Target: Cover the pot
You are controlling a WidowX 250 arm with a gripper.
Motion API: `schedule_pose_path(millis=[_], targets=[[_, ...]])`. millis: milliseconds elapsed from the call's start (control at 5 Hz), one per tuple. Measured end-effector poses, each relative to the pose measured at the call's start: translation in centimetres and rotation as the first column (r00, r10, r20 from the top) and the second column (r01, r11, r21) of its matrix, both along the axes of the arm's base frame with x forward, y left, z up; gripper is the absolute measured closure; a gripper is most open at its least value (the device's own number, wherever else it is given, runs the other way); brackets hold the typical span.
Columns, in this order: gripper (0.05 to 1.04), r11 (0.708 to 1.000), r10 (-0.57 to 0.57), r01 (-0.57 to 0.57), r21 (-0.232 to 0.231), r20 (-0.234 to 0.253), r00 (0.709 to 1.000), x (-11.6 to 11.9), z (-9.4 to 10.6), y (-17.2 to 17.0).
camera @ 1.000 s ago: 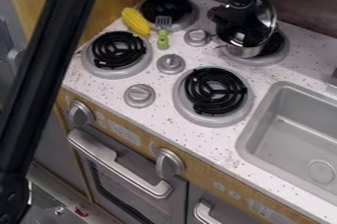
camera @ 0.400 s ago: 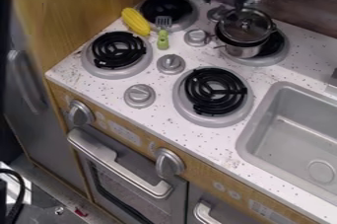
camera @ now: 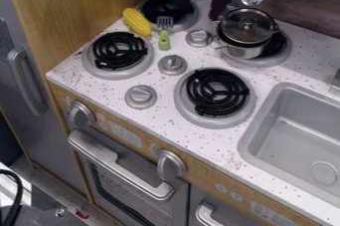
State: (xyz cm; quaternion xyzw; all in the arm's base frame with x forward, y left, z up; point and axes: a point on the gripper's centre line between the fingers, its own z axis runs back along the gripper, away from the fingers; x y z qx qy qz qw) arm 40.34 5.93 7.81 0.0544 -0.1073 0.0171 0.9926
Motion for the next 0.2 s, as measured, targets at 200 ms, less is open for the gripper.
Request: schedule_pose_path(millis=[200], targets=[[0.084,1.0,0.001,-0.002,-0.007,-0.121,0.993,-2.35,-1.31,-0.15]])
